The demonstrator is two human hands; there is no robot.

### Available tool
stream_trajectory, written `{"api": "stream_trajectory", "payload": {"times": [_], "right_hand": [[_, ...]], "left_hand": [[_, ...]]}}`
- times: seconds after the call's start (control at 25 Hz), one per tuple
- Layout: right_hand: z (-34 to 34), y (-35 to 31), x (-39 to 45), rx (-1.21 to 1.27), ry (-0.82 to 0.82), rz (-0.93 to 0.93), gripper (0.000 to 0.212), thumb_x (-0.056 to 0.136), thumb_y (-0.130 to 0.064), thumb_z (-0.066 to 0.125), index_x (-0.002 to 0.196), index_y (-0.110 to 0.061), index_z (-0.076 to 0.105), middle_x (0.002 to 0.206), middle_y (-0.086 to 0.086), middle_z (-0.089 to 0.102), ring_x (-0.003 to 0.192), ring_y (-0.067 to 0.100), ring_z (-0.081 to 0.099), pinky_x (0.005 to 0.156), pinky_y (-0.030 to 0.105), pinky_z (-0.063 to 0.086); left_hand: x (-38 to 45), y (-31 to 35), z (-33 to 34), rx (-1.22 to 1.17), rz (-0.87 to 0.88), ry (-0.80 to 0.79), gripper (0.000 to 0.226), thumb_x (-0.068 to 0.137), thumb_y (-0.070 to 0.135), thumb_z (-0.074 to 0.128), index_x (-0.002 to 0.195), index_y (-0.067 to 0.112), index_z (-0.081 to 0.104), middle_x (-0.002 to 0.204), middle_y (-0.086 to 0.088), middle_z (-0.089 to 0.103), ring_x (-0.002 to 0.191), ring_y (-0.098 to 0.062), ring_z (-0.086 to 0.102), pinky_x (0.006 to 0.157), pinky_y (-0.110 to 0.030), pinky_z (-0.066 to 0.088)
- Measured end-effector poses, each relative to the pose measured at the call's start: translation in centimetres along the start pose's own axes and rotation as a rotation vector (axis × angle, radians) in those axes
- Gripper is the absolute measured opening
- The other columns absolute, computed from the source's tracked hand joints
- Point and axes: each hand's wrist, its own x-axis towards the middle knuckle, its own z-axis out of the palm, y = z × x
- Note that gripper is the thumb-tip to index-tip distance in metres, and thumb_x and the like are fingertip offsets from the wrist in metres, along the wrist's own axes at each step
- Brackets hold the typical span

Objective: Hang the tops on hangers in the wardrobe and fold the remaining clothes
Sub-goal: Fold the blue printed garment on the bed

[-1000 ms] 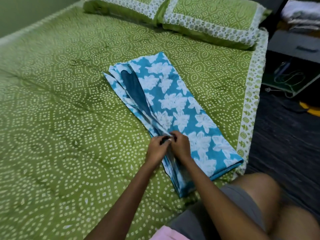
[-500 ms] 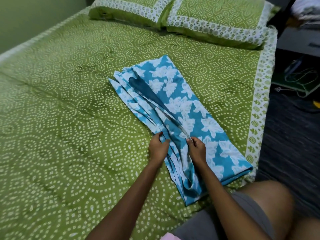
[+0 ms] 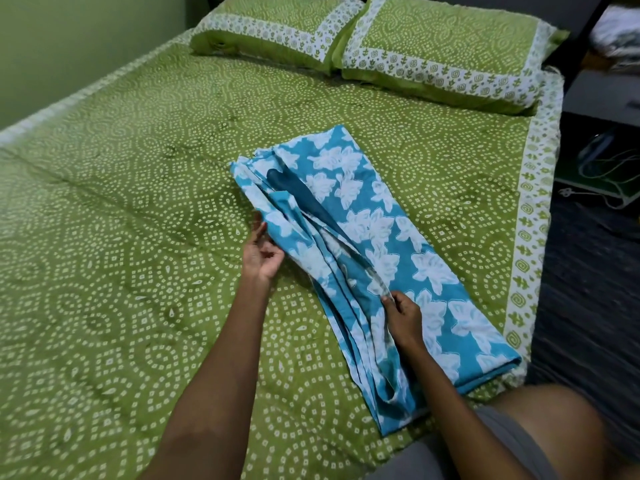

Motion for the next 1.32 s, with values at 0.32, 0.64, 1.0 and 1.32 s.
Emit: {"api": "stream_trajectory", "payload": {"times": [0.32, 0.64, 1.0, 1.32], "right_hand": [[0.0, 0.8, 0.6, -0.032, 0.005, -0.016, 0.015, 0.094, -0.013, 0.054, 0.082, -0.006, 0.061, 0.063, -0.002, 0.050, 0.060, 0.010, 0.043, 0.059, 0.028, 0.035], [0.0, 0.7, 0.4, -0.082, 0.003, -0.052, 0.016, 0.094, -0.012, 0.053, 0.079, -0.008, 0.058, 0.062, -0.004, 0.049, 0.059, 0.008, 0.043, 0.057, 0.027, 0.034], [0.1, 0.1, -0.2, -0.022, 0.006, -0.034, 0.013, 0.092, -0.012, 0.056, 0.083, -0.005, 0.061, 0.077, 0.009, 0.058, 0.073, 0.017, 0.050, 0.061, 0.022, 0.039], [0.5, -0.6, -0.4, -0.009, 0.038, 0.019, 0.014, 0.092, -0.011, 0.057, 0.089, 0.001, 0.063, 0.079, 0.017, 0.057, 0.074, 0.018, 0.047, 0.050, 0.013, 0.035]], "left_hand": [[-3.5, 10.2, -7.4, 0.426, 0.353, 0.224, 0.043, 0.073, -0.011, 0.059, 0.099, 0.024, 0.059, 0.126, -0.015, 0.055, 0.071, -0.007, 0.058, 0.069, -0.008, 0.049], [-9.0, 8.7, -13.3, 1.503, 0.793, 0.656, 0.075, 0.079, 0.006, 0.070, 0.143, 0.001, 0.033, 0.143, -0.024, 0.032, 0.131, -0.033, 0.036, 0.109, -0.034, 0.029], [-10.2, 12.7, -15.7, 1.403, 0.610, 0.965, 0.056, 0.084, 0.026, 0.066, 0.129, -0.004, 0.048, 0.132, -0.024, 0.047, 0.119, -0.036, 0.047, 0.101, -0.043, 0.037], [-6.2, 1.9, -4.6, 1.720, 0.593, 0.133, 0.038, 0.088, 0.018, 0.063, 0.120, 0.000, 0.053, 0.120, -0.015, 0.057, 0.106, -0.026, 0.055, 0.086, -0.028, 0.042]]}}
